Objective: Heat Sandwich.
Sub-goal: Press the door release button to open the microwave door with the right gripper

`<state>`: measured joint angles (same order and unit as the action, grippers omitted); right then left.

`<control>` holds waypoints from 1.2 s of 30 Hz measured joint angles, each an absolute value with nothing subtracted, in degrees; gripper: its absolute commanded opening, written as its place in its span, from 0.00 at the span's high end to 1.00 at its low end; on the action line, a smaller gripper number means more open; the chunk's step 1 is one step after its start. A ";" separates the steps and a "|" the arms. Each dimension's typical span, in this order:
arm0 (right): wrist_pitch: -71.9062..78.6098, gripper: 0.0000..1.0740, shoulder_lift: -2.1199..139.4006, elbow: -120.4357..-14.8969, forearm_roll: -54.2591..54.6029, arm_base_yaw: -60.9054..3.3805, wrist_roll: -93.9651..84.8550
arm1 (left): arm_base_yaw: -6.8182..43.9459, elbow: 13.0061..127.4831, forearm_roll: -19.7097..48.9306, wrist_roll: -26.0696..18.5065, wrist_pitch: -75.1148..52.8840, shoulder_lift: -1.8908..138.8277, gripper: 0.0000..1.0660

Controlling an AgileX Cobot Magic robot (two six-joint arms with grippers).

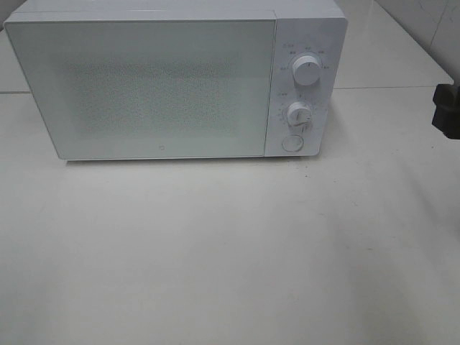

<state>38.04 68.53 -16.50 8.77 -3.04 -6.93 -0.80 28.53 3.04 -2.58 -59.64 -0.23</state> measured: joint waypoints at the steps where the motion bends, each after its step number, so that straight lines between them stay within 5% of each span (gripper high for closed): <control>1: 38.96 0.29 69.16 -16.39 9.28 -3.15 -7.10 | -0.80 28.53 3.04 -2.58 -59.64 -0.23 0.03; 17: 55.12 0.29 81.65 -15.24 30.77 -24.47 -17.99 | -0.80 28.53 3.04 -2.58 -59.64 -0.23 0.03; 36: 63.25 0.29 94.31 -20.86 47.50 -42.23 -19.65 | -0.80 28.53 3.04 -2.58 -59.64 -0.23 0.03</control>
